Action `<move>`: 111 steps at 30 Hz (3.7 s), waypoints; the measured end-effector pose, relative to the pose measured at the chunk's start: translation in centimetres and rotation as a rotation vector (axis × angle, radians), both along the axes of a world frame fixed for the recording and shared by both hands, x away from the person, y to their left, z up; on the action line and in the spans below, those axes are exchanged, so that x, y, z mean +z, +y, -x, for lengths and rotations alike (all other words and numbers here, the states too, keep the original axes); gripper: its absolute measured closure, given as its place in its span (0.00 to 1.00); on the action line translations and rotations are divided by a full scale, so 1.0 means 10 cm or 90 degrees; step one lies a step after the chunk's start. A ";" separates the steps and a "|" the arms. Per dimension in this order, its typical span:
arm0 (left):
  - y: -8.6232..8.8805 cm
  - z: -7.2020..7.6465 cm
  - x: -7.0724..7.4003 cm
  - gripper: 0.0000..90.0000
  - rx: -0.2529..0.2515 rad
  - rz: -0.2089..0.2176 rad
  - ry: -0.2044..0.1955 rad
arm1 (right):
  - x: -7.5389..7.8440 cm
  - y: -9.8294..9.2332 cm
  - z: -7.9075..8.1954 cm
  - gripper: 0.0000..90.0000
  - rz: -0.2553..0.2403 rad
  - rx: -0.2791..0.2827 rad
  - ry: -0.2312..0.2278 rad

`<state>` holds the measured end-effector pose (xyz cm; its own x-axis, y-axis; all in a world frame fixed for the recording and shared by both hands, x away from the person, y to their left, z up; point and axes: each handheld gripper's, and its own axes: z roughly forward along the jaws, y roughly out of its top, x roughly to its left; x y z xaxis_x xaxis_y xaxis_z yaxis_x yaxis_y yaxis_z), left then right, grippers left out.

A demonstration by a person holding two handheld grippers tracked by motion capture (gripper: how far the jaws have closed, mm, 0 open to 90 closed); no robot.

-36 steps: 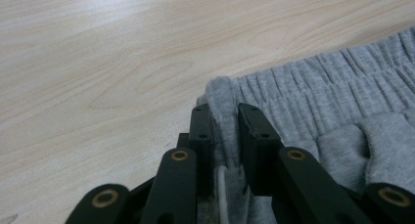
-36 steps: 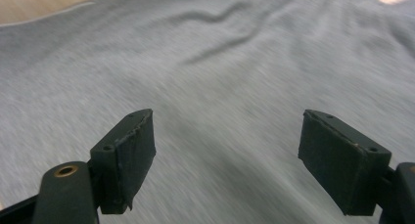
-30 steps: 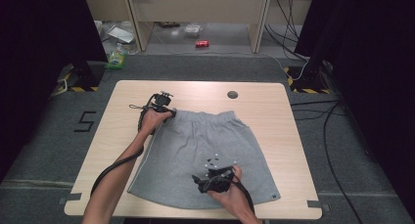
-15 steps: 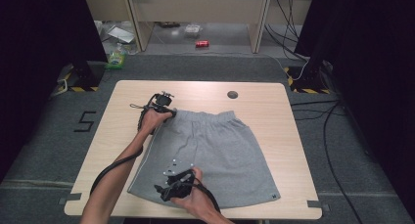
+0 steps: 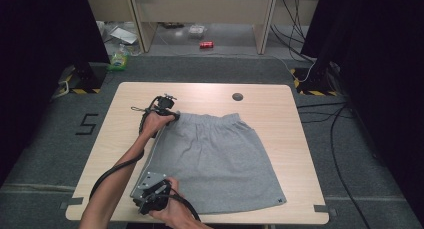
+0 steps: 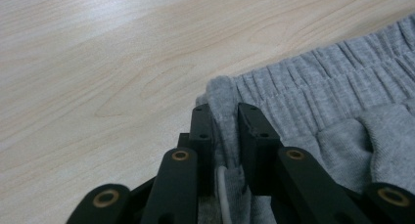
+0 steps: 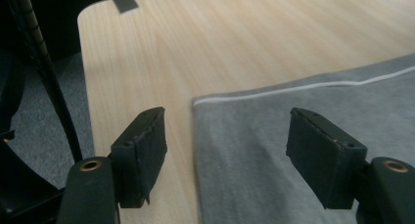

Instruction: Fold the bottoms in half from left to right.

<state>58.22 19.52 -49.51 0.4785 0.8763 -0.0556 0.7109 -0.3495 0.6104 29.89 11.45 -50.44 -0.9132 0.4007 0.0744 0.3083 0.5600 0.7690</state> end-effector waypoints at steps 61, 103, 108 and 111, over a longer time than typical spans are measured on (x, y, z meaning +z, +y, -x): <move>-1.13 0.15 1.04 0.90 -0.045 0.052 -0.030 | 0.59 -2.16 0.27 0.96 -0.164 -0.181 -0.025; -2.42 0.04 0.67 0.78 -0.103 0.116 0.003 | 0.32 -3.48 0.54 0.96 -0.187 -0.385 -0.007; -2.36 0.06 0.71 0.62 -0.106 0.138 -0.002 | 0.30 -3.49 0.53 0.96 -0.176 -0.390 -0.004; -2.25 0.05 0.71 0.58 -0.109 0.126 -0.005 | 0.31 -3.51 0.53 0.96 -0.173 -0.395 -0.008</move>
<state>57.69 -2.99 -42.39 0.6196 0.7554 -0.2133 0.6468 -0.3374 0.6840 24.58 -23.70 -47.32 -0.5215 0.8195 0.2375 0.4999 0.0679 0.8634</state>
